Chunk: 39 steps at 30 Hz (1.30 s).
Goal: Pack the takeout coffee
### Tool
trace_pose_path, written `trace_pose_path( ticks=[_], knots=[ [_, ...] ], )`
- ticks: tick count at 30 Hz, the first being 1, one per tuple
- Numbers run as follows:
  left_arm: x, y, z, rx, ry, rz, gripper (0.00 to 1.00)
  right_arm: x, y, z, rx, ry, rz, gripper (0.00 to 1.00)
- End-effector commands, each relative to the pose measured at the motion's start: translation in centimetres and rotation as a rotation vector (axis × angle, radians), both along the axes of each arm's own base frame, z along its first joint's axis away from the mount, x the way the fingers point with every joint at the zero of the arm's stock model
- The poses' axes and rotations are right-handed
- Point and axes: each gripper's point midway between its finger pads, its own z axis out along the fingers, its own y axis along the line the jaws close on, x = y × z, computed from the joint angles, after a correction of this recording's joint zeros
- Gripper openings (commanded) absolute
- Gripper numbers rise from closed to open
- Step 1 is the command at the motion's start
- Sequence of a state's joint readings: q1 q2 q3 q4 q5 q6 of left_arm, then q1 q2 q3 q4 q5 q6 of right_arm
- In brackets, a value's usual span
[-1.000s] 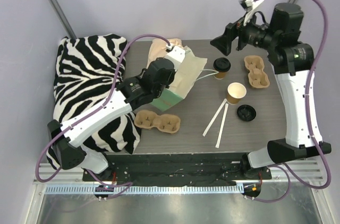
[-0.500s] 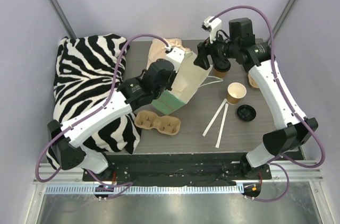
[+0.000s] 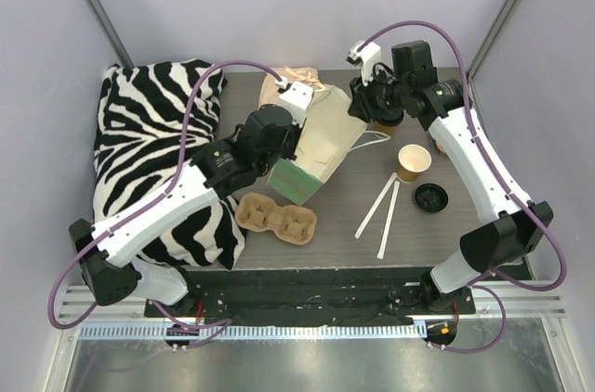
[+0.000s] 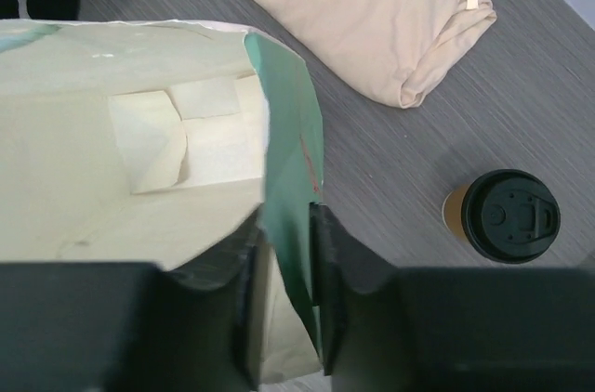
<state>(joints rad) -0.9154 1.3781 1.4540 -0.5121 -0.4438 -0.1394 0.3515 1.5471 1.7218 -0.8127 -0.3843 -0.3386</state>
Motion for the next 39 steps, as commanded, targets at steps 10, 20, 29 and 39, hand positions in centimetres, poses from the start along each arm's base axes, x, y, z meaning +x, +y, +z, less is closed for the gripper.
trace_pose_path(
  ticks=[10, 20, 29, 39],
  knots=[
    [-1.7, 3.0, 1.4, -0.145, 0.08, -0.034, 1.0, 0.8, -1.6, 4.7, -0.037, -0.206, -0.037, 0.01],
    [-7.1, 12.0, -6.6, -0.209, 0.465, 0.002, 1.0, -0.5, -3.1, 6.5, -0.023, -0.274, -0.094, 0.01],
    [-6.0, 14.0, -16.0, -0.172, 0.799, 0.069, 0.97, -1.0, -2.9, 6.7, -0.001, -0.255, -0.093, 0.01],
    [-3.2, 14.5, -20.4, -0.055, 0.882, 0.111, 0.57, -0.8, -2.5, 6.1, 0.008, -0.226, -0.086, 0.01]
  ],
)
